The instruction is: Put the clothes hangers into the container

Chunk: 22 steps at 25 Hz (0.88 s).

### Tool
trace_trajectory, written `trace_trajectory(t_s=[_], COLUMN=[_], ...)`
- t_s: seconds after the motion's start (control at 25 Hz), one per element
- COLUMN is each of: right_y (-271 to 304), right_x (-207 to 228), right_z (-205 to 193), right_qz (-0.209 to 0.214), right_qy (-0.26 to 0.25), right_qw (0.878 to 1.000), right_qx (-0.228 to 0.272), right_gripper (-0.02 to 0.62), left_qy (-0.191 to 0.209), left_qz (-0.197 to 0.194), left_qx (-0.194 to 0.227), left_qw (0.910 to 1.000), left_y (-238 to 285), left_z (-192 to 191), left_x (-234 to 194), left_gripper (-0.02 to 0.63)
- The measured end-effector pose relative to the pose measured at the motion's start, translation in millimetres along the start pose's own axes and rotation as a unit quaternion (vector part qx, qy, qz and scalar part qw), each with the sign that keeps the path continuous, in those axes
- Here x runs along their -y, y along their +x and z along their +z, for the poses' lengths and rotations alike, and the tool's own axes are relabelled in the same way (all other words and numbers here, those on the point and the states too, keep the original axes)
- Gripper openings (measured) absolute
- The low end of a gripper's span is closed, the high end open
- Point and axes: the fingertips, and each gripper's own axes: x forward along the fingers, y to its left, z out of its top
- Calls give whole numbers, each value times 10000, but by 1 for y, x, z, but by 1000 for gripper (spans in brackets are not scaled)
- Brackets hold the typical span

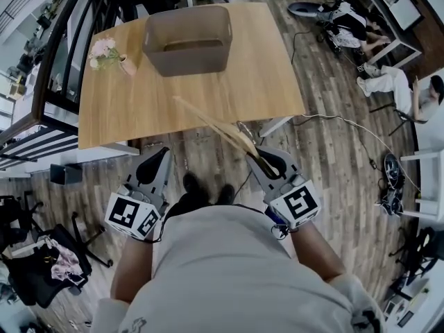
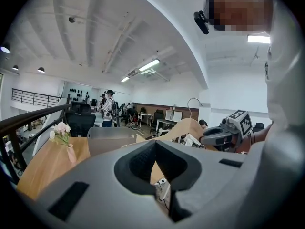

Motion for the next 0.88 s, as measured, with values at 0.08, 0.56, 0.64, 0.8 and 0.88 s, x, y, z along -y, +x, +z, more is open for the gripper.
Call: trace_trajectory(t_s=[0.08,0.56,0.64,0.8,0.88], right_y=[4,60,76,114,131], right_x=[4,23,25,29,30], right_z=[-1,21,26,41,50], right_qz=[-24,-273,-317,-381,-432], right_qy=[-6,-62,-68,-119,-151], right_qw=[10000,9995,9994,9990,9988], right_qx=[-16,-129,-150,-177,-157], right_gripper=[60,60,60,60,60], left_qy=[-30,-18,13,131,152], left_qz=[-19,-323,-373,-457,-547], left_qx=[0,119,127,151,183], left_qw=[10000,9994,9992,9988,9982], left_y=[5,40,44,51,55], left_z=[-1,18,22,32,38], left_x=[-5,-67,-83,-120,-135], left_gripper=[6,5,5,6,5])
